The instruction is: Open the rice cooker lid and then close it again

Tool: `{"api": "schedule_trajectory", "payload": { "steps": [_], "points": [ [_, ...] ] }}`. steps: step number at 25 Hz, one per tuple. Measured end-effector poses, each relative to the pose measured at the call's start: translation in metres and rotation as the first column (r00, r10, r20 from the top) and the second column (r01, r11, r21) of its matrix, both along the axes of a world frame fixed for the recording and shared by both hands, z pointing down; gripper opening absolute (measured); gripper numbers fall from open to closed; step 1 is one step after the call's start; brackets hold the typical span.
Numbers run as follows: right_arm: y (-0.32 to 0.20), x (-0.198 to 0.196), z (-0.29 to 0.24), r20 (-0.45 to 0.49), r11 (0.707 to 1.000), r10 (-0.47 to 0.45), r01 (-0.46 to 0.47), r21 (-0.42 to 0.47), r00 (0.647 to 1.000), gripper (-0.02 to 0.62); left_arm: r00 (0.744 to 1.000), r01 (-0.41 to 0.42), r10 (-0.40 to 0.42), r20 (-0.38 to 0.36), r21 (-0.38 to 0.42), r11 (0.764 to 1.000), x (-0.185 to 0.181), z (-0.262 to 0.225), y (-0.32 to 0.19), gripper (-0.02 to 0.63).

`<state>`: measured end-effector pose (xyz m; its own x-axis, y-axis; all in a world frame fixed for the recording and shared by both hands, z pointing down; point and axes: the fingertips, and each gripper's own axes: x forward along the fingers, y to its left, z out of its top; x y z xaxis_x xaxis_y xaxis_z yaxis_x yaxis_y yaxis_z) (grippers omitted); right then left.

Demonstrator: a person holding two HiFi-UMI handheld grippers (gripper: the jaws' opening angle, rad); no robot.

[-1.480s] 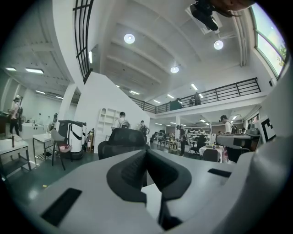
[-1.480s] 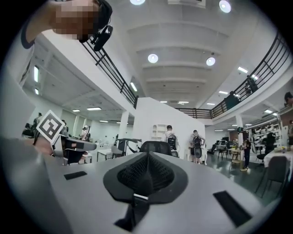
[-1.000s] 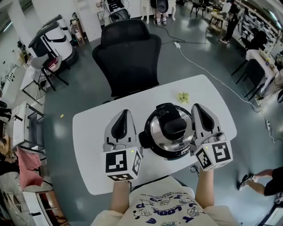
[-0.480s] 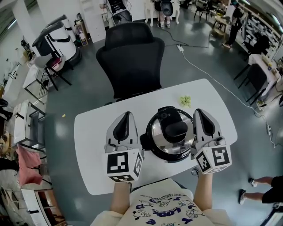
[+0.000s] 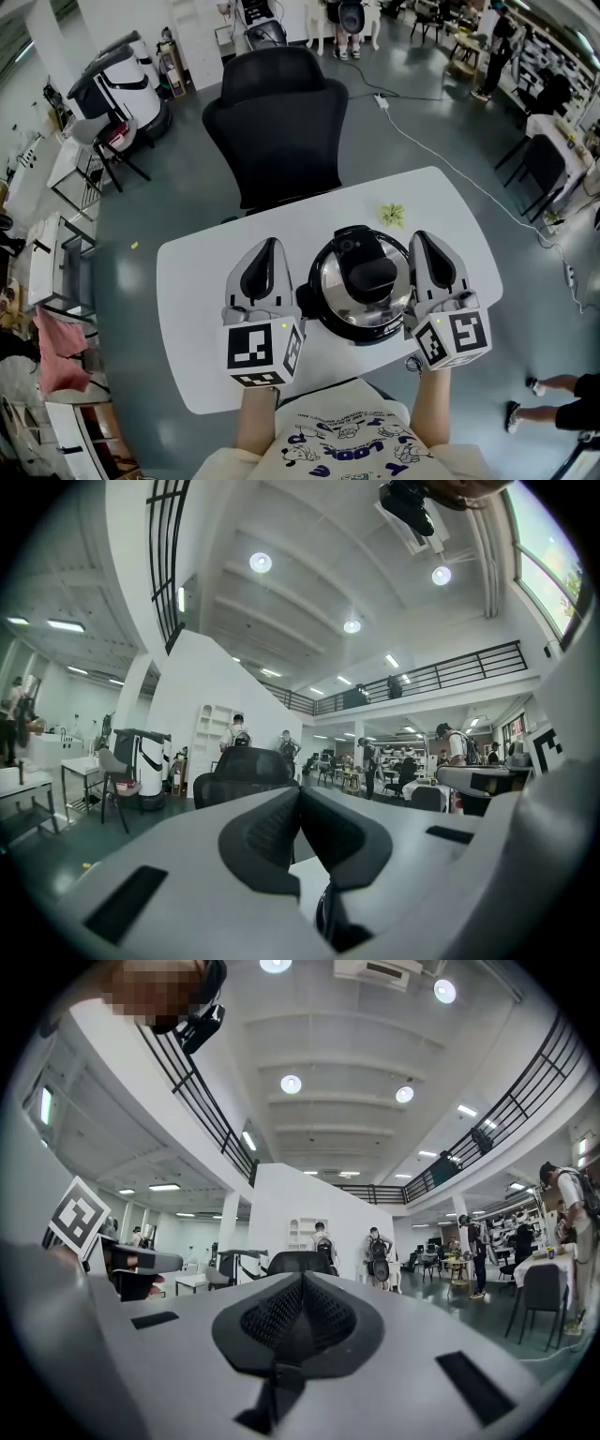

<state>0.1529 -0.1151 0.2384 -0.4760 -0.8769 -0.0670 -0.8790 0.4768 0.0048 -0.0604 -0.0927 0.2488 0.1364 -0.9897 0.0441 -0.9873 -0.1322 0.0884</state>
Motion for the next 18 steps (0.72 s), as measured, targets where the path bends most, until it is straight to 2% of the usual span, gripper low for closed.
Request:
{"api": "schedule_trajectory", "payload": {
  "steps": [18],
  "points": [
    [0.012,0.004,0.004,-0.01,1.0,0.003,-0.003,-0.001,1.0,0.014,1.0,-0.002,0.002,0.0,0.007,1.0,0.002,0.001,0.012,0.014]
  ]
}}
